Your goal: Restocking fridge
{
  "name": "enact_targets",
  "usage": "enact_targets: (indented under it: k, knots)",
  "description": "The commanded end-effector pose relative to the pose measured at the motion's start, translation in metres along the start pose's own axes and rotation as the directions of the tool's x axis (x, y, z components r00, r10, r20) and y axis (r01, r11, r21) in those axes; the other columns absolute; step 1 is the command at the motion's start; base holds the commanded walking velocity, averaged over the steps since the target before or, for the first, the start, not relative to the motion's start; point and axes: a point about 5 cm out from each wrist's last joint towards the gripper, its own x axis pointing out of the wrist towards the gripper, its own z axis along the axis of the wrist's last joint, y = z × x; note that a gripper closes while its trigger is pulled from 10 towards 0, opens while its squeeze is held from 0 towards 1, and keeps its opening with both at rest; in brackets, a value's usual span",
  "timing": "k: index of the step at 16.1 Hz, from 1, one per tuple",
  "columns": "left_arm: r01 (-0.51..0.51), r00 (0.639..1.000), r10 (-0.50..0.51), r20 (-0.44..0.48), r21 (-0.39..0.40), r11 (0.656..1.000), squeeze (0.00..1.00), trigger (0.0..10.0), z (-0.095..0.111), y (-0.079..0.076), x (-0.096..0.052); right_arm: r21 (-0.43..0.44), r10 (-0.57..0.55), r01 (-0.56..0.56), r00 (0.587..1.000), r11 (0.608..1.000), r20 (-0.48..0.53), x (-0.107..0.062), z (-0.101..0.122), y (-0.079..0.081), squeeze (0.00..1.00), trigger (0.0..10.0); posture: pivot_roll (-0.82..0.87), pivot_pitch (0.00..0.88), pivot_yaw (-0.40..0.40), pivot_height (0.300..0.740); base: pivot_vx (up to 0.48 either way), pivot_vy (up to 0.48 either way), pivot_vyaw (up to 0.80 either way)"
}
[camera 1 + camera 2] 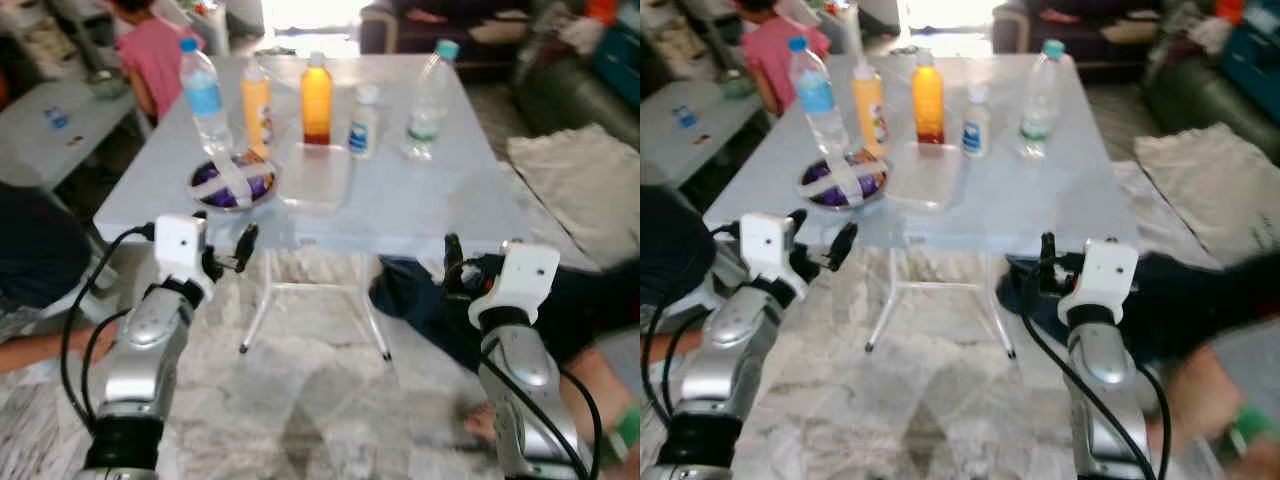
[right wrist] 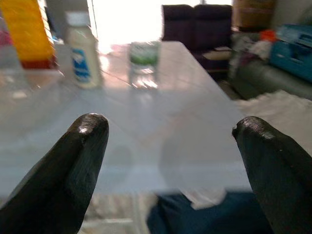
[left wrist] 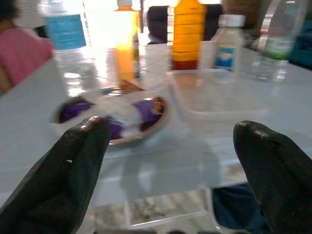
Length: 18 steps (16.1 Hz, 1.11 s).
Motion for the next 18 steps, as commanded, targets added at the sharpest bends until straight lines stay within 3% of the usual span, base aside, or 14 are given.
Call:
enact_targets:
  k: [1, 5, 7, 9, 11, 14, 18]
  knots:
    - [-0.032, 0.999, 0.032, 0.002, 0.014, 0.999, 0.0, 10.0, 0.003, 0.009, -0.002, 0.016, 0.037, -0.037, 0.999, 0.999, -0.001, 0.004, 0.0, 0.009, 0.0, 10.0, 0.0, 0.079, 0.038, 0.74, 0.48, 0.0, 0.0]
    - [-0.036, 0.999, 0.036, 0.008, 0.004, 0.999, 0.0, 10.0, 0.005, 0.008, -0.002, 0.02, 0.056, -0.057, 0.998, 0.998, 0.032, 0.006, 0.008, 0.01, 0.0, 10.0, -0.01, 0.069, 0.049, 0.74, 0.48, 0.0, 0.0]
    - [-0.037, 0.999, 0.037, 0.011, 0.015, 0.999, 0.0, 10.0, 0.005, 0.007, 0.002, 0.027, 0.061, -0.062, 0.998, 0.998, 0.03, 0.004, 0.005, 0.013, 0.0, 10.0, -0.02, 0.055, 0.048, 0.74, 0.0, 0.0, 0.0]
    - [-0.073, 0.997, 0.073, 0.033, 0.015, 0.997, 0.0, 10.0, 0.011, 0.012, 0.005, -0.033, 0.174, -0.171, 0.982, 0.985, 0.08, 0.002, 0.013, 0.028, 0.0, 10.0, -0.02, 0.044, 0.049, 0.74, 0.0, 0.0, 0.0]
    - [-0.113, 0.993, 0.112, 0.049, 0.034, 0.993, 0.0, 10.0, 0.015, 0.02, 0.006, -0.052, 0.211, -0.206, 0.972, 0.977, 0.101, 0.004, 0.017, 0.034, 0.0, 10.0, -0.02, 0.043, 0.056, 0.74, 0.0, 0.0, 0.0]
    - [-0.16, 0.987, 0.157, 0.042, 0.056, 0.986, 0.0, 10.0, 0.012, 0.031, 0.004, -0.063, 0.212, -0.206, 0.97, 0.977, 0.12, 0.01, 0.02, 0.033, 0.0, 10.0, -0.02, 0.041, 0.068, 0.74, 0.0, 0.0, 0.78]
    - [-0.167, 0.986, 0.164, 0.036, 0.092, 0.982, 0.0, 10.0, 0.011, 0.031, -0.002, -0.055, 0.199, -0.193, 0.97, 0.98, 0.142, 0.018, 0.025, 0.031, 0.0, 10.0, 0.0, 0.066, 0.07, 0.74, 0.0, 0.0, 0.78]
